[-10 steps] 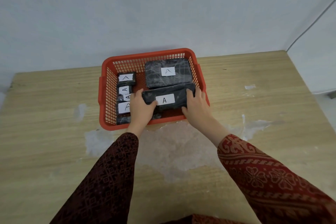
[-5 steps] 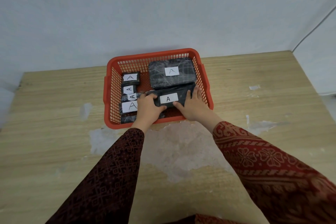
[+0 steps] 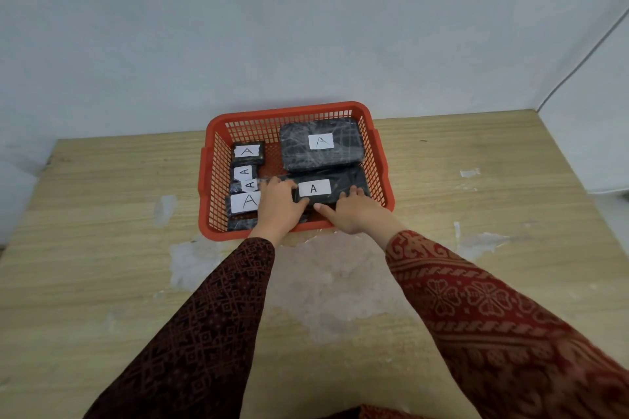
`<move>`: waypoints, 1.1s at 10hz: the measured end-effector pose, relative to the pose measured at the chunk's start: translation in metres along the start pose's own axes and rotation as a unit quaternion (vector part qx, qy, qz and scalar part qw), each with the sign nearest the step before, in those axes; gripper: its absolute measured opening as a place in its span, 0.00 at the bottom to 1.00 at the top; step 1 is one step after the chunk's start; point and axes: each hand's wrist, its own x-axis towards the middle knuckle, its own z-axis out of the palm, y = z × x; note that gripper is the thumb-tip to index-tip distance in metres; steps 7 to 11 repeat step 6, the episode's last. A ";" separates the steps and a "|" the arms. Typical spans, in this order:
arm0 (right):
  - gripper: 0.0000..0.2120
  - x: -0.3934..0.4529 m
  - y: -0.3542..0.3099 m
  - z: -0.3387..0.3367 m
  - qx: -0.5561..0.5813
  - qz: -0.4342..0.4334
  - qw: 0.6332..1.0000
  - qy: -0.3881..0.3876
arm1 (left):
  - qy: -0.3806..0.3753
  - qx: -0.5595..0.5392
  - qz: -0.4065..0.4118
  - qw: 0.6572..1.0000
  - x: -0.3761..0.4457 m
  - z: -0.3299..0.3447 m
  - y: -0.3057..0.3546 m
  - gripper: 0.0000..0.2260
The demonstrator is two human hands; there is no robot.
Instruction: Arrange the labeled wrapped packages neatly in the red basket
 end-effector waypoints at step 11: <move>0.36 -0.036 0.008 -0.039 0.010 -0.114 0.984 0.136 | -0.043 0.276 0.065 0.958 -0.043 -0.057 0.005 0.27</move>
